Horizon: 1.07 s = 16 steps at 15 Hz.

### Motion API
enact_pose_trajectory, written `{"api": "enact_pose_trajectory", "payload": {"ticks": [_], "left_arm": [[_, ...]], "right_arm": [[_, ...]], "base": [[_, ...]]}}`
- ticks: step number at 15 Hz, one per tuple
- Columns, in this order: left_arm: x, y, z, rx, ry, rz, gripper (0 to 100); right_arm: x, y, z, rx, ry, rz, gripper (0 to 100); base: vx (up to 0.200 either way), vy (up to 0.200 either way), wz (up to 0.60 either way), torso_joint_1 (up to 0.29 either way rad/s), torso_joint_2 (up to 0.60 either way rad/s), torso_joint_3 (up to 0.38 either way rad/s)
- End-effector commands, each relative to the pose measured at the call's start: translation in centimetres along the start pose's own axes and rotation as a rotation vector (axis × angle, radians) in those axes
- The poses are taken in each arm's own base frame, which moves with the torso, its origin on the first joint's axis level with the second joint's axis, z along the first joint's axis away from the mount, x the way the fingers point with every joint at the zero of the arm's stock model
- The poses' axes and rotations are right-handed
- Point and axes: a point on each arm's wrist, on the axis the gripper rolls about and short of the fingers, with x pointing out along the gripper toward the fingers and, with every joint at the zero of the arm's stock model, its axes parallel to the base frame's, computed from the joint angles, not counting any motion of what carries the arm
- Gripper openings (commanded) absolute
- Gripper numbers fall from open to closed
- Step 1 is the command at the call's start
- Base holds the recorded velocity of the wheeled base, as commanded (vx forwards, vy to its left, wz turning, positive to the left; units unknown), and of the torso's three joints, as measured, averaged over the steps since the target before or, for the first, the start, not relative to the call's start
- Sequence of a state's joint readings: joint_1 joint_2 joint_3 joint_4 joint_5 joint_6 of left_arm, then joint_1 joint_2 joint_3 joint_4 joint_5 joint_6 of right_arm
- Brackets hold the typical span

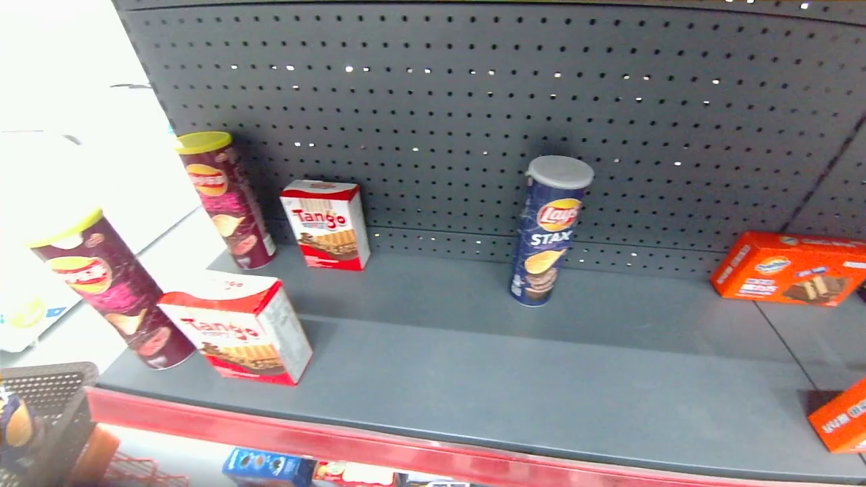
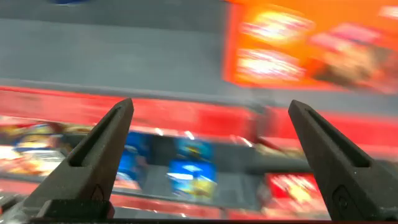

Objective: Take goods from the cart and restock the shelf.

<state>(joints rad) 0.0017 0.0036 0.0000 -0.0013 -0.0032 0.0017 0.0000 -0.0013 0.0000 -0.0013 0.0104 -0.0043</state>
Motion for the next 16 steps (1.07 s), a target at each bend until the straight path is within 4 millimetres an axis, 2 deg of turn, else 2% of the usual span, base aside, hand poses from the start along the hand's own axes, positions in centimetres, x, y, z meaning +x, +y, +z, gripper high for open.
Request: {"api": "enact_pose_trajectory", "payload": {"ticks": [1, 5, 16], "left_arm": [[0.01, 0.0, 0.0, 0.0, 0.001, 0.0, 100], [0.01, 0.0, 0.0, 0.0, 0.001, 0.001, 100], [0.01, -0.01, 0.0, 0.001, 0.001, -0.003, 100]], "right_arm": [[0.01, 0.0, 0.01, 0.0, 0.001, 0.0, 100], [0.01, 0.0, 0.01, 0.0, 0.001, 0.0, 100], [0.01, 0.0, 0.01, 0.003, 0.001, 0.0, 100]], "base": [[0.0, 0.0, 0.6, -0.002, 0.0, 0.012], [0.0, 0.0, 0.6, 0.004, 0.0, 0.005], [0.0, 0.0, 0.0, 0.0, 0.0, 0.0]]}}
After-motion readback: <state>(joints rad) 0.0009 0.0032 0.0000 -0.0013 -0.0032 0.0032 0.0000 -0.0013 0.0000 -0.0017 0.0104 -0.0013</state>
